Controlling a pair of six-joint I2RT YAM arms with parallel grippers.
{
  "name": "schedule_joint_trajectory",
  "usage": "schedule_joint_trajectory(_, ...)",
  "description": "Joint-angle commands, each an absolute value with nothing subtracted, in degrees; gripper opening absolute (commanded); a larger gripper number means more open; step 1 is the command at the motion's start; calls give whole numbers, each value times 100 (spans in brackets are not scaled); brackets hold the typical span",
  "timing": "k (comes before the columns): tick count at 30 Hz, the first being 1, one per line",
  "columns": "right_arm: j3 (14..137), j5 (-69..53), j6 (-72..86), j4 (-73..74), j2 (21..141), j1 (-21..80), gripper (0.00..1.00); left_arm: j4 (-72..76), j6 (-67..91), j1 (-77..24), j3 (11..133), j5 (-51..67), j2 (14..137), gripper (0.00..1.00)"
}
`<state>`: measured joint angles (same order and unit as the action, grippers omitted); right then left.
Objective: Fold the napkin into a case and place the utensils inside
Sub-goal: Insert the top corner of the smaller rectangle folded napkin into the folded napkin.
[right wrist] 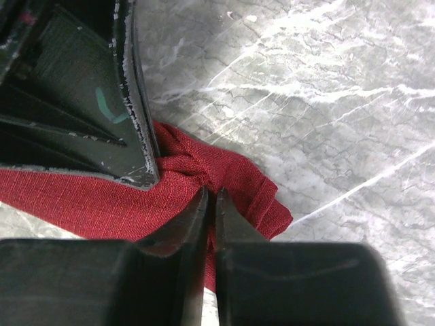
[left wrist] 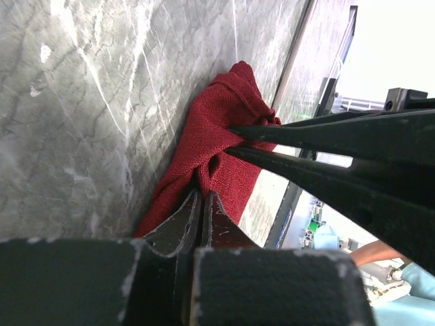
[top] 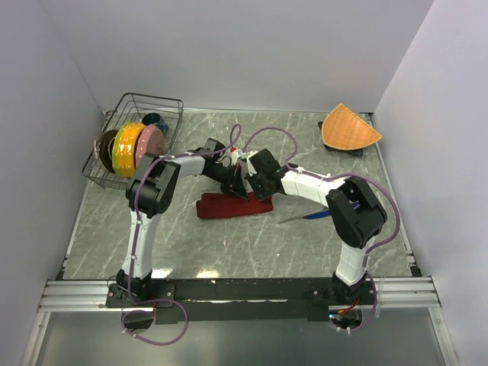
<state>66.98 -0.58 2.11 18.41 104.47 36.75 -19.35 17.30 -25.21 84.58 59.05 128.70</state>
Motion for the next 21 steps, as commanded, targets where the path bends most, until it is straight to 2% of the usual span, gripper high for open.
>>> schedule_joint_trajectory(1,6680,-237,255,1635,10037,3656,23,-1714,1617,-2602,8596,5985,12744,1)
schedule_joint_trajectory(2,6697,-246,264,1643,10028,3656,32,-1679,1626,-2593,8552,5977,12753,1)
schedule_joint_trajectory(3,6706,-255,290,1661,9985,3639,37,-1687,1600,-2593,8543,5950,12788,1)
schedule_joint_trajectory(4,6732,-281,299,1713,9950,3630,47,-1714,1574,-2593,8534,5924,12849,1)
schedule_joint_trajectory(5,6846,-325,325,1766,9923,3578,51,-1731,1565,-2584,8508,5906,12884,1)
schedule_joint_trajectory(7,7100,-474,369,2063,9809,3481,53,-1810,1521,-2558,8490,5828,12998,1)
schedule_joint_trajectory(9,7224,-571,308,2197,9678,3323,53,-1863,1459,-2540,8429,5783,13043,1)
schedule_joint_trajectory(12,7409,-484,80,2469,9720,3217,46,-1881,1424,-2531,8376,5739,13087,1)
schedule_joint_trajectory(13,7461,-449,53,2600,9764,3217,37,-1881,1415,-2531,8367,5739,13087,1)
schedule_joint_trajectory(16,7488,-492,-167,2786,9922,3217,28,-1889,1415,-2523,8385,5730,13113,1)
schedule_joint_trajectory(21,7488,-493,-219,2953,10186,3331,31,-1934,1389,-2531,8402,5695,13122,1)
